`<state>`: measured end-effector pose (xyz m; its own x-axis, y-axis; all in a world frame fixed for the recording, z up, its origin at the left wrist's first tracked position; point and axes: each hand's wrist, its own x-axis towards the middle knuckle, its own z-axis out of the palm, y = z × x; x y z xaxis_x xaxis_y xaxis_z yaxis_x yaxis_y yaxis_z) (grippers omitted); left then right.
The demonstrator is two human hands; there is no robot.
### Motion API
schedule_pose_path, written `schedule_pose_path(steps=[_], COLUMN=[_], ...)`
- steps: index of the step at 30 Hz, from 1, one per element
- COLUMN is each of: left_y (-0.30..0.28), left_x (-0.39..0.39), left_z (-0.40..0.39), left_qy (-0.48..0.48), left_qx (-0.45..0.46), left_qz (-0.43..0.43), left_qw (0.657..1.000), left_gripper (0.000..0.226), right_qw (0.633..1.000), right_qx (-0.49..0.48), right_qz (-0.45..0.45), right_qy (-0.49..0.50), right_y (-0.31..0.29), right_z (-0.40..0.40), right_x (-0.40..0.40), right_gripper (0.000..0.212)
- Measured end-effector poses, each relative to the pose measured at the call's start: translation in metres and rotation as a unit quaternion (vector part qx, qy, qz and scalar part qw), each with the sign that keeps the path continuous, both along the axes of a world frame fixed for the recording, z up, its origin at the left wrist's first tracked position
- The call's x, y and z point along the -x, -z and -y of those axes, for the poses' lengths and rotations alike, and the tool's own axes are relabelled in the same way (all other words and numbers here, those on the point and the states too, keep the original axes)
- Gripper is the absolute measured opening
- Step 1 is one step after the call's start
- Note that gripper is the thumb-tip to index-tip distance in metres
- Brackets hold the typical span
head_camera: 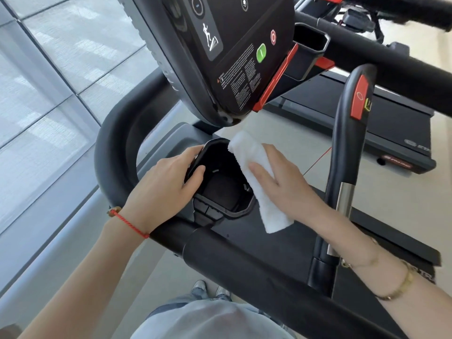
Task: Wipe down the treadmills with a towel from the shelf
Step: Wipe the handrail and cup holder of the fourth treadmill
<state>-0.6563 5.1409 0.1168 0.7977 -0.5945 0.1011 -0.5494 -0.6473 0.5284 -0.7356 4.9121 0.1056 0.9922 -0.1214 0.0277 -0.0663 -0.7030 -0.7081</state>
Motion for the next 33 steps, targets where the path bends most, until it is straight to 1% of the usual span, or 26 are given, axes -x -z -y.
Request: schedule_pose_path(steps=[3, 5, 7, 9, 11, 13, 15, 17, 18, 20, 22, 25, 27, 30, 33], left_y=[-0.001, -0.003, -0.004, -0.005, -0.003, -0.001, 0.001, 0.002, 0.002, 0.002, 0.002, 0.001, 0.0, 0.002, 0.004], left_x=[-0.001, -0.001, -0.001, -0.002, -0.003, -0.005, -0.007, -0.01, -0.012, -0.015, -0.019, -0.024, -0.025, -0.024, -0.024], left_z=[-0.002, -0.002, -0.002, -0.002, -0.002, -0.001, -0.001, -0.001, -0.001, -0.001, -0.002, -0.006, -0.009, -0.011, -0.013], left_qy=[0.007, 0.013, 0.018, 0.013, 0.004, 0.001, -0.001, 0.002, 0.003, 0.004, 0.013, 0.046, 0.069, 0.093, 0.099], left_qx=[0.016, 0.022, 0.025, 0.034, 0.048, 0.059, 0.072, 0.08, 0.081, 0.082, 0.076, 0.053, 0.038, 0.034, 0.052], left_qz=[-0.008, -0.012, -0.019, -0.038, -0.054, -0.065, -0.079, -0.092, -0.095, -0.1, -0.107, -0.096, -0.09, -0.092, -0.114], left_qw=[1.0, 1.0, 0.999, 0.999, 0.997, 0.996, 0.994, 0.993, 0.992, 0.992, 0.991, 0.993, 0.993, 0.991, 0.987], left_gripper=[0.044, 0.043, 0.044, 0.045, 0.045, 0.043, 0.041, 0.038, 0.037, 0.037, 0.042, 0.044, 0.046, 0.049, 0.049], right_qw=[0.999, 0.997, 0.993, 0.982, 0.967, 0.956, 0.948, 0.936, 0.934, 0.941, 0.946, 0.944, 0.943, 0.957, 0.968], right_qx=[-0.036, -0.03, 0.01, 0.061, 0.098, 0.14, 0.206, 0.282, 0.3, 0.302, 0.299, 0.308, 0.315, 0.28, 0.248], right_qz=[0.033, 0.06, 0.087, 0.099, 0.091, 0.084, 0.09, 0.106, 0.106, 0.08, 0.066, 0.068, 0.047, -0.004, -0.008], right_qy=[-0.005, -0.034, -0.08, -0.147, -0.216, -0.243, -0.226, -0.184, -0.161, -0.129, -0.107, -0.092, -0.092, -0.072, -0.047], right_y=[0.003, 0.002, -0.002, -0.008, -0.013, -0.014, -0.015, -0.017, -0.018, -0.019, -0.02, -0.021, -0.023, -0.03, -0.031], right_z=[-0.005, -0.002, 0.003, 0.005, 0.001, -0.011, -0.026, -0.046, -0.057, -0.076, -0.083, -0.079, -0.078, -0.09, -0.103], right_x=[0.013, 0.021, 0.028, 0.034, 0.041, 0.048, 0.051, 0.045, 0.04, 0.031, 0.031, 0.046, 0.049, 0.032, 0.025], right_gripper=[0.04, 0.043, 0.045, 0.046, 0.048, 0.05, 0.051, 0.049, 0.049, 0.052, 0.054, 0.048, 0.048, 0.049, 0.042])
